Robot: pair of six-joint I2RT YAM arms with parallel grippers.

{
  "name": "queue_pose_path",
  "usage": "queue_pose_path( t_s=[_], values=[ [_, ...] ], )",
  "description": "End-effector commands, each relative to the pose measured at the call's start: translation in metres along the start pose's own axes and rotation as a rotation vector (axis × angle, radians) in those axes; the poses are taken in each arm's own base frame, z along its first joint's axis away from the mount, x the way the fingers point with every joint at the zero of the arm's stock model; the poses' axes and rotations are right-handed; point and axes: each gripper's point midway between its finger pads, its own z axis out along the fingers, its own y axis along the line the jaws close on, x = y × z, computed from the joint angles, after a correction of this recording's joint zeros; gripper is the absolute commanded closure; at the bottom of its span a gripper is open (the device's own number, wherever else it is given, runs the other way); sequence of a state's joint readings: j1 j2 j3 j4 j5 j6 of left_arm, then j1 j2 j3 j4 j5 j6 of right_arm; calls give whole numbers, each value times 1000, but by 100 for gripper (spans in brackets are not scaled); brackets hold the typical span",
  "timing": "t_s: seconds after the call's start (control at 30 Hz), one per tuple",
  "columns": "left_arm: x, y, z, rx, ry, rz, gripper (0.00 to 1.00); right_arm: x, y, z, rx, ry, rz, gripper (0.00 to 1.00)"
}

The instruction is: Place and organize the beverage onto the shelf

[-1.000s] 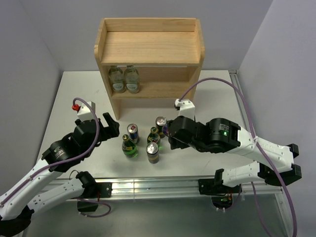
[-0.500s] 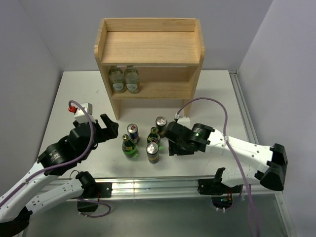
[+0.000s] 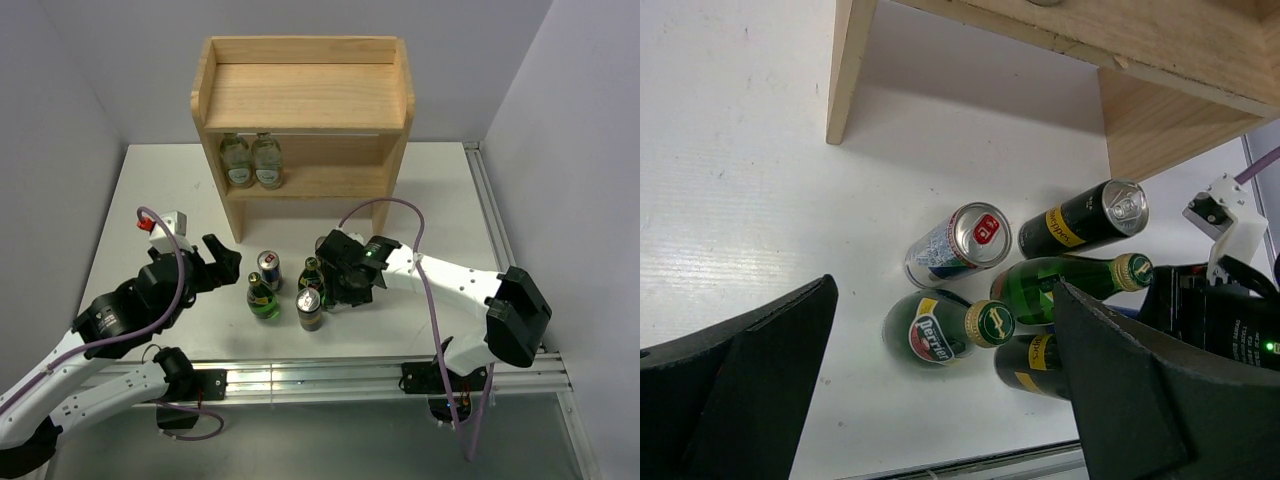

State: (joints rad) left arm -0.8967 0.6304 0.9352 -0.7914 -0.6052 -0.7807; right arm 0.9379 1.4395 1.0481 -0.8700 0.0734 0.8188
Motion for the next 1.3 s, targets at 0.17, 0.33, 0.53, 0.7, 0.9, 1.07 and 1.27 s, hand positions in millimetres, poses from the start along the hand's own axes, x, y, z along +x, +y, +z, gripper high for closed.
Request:
queue_pose_path(
  t_s=[0.17,0.33,0.53,0.7,0.9,1.07,1.27],
  values=[
    [-3,-1,-1,-3,-12,-11,4,-12,-1,21,-5,19,-23,70],
    [-2,-2,0,-1,-10,-9,4,-19,-6,20,29,-5,-30,13],
    [-3,-2,-1,1,-12,-9,4,-27,-7,15,50,-28,-37,0],
    [-2,-2,0,-2,-9,-8,4,-40,-12,-2,68,-98,-23,0],
    [3,-5,5,-5,7,11,4,-66,4,-67,-147,-374,-82,2],
    [5,-5,8,-21,19,24,4,-66,5,-98,-259,-476,-96,1],
    [6,-4,11,-36,19,28,4,-68,-34,-79,-95,-554,38,21]
  ],
)
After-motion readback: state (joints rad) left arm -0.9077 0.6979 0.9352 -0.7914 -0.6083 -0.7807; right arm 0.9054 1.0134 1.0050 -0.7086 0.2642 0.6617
